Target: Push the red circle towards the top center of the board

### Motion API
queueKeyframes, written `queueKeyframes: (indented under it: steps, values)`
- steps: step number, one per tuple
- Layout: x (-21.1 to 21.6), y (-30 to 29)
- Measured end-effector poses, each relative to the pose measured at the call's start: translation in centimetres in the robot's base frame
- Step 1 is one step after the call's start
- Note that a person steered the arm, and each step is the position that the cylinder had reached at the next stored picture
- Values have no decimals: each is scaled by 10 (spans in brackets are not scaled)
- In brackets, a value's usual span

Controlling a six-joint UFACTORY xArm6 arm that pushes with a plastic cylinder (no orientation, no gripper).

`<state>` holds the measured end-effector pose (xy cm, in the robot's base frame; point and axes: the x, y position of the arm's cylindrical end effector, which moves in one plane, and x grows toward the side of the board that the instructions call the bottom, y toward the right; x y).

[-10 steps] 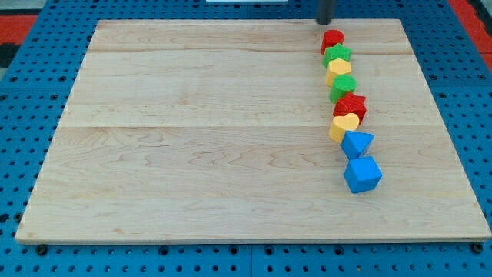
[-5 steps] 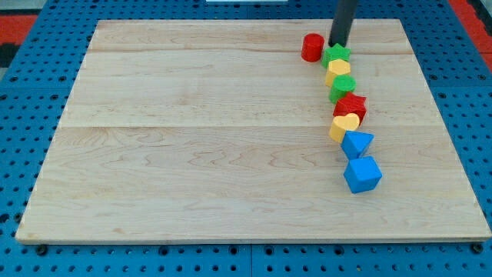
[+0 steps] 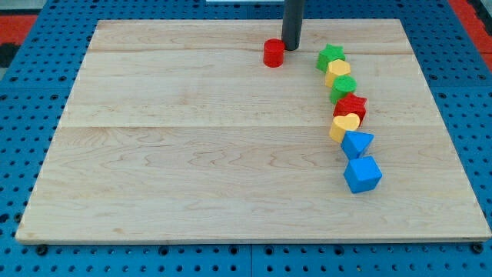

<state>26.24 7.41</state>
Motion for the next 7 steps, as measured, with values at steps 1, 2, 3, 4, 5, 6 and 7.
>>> queueKeyframes:
  steps: [1, 2, 3, 4, 5, 6, 7]
  values:
    - [1, -41]
    - [9, -54]
    - [16, -48]
    - [38, -7]
    - [83, -68]
    - [50, -65]
    - [-6, -48]
